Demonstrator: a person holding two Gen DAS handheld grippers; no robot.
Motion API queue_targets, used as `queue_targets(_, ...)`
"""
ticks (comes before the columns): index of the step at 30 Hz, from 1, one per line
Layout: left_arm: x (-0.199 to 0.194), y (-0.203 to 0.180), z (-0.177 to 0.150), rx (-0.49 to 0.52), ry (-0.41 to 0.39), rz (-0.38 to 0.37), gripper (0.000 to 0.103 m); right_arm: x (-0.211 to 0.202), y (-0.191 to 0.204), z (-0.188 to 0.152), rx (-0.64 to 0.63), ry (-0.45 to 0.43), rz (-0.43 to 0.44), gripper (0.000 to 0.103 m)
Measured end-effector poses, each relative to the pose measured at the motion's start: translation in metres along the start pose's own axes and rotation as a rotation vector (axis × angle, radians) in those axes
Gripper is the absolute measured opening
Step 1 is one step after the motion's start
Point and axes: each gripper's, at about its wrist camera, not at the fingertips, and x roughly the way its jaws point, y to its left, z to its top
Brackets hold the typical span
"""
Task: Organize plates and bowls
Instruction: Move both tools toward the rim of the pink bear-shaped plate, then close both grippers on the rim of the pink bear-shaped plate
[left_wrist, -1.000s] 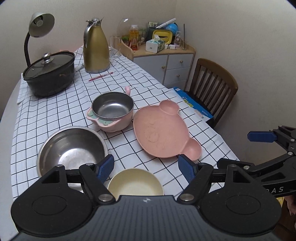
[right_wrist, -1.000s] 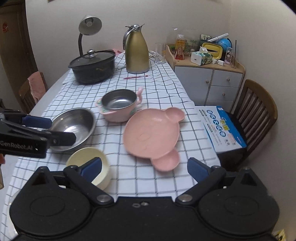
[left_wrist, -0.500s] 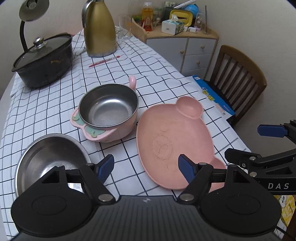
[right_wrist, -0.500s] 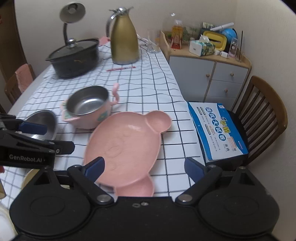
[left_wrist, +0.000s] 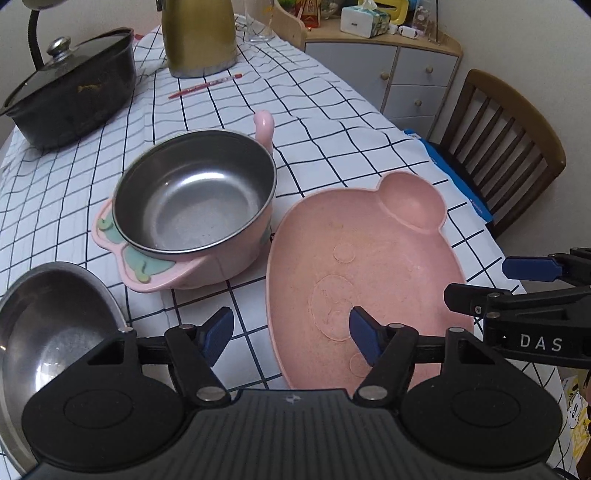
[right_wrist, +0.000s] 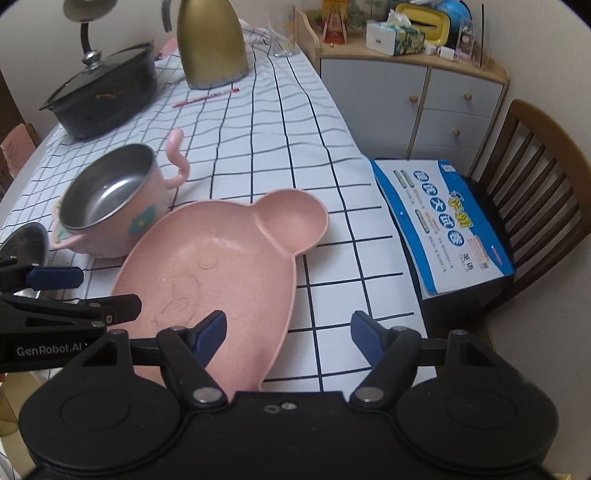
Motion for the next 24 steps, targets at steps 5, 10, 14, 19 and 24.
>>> queue_targets(5,0.012,0.003,0.000,-0.029,0.024,-0.009,0.060,0.013,0.000,0.003,-0.002,0.024,0.008,0.065)
queue_targets(10,0.020,0.003,-0.001,-0.047,0.050,-0.021,0.038,0.022,0.001,0.002,-0.006,0.047,0.026,0.053)
queue_targets(14,0.022,0.004,-0.002,-0.064,0.059,-0.006,0.026,0.025,0.002,0.001,-0.003,0.058,0.037,0.036)
queue_targets(19,0.022,0.009,-0.001,-0.083,0.066,0.006,0.014,0.026,0.001,0.001,0.009,0.065,0.051,0.018)
queue_targets(24,0.020,0.009,-0.001,-0.086,0.071,0.004,0.012,0.025,-0.002,-0.001,0.035,0.069,0.048,0.010)
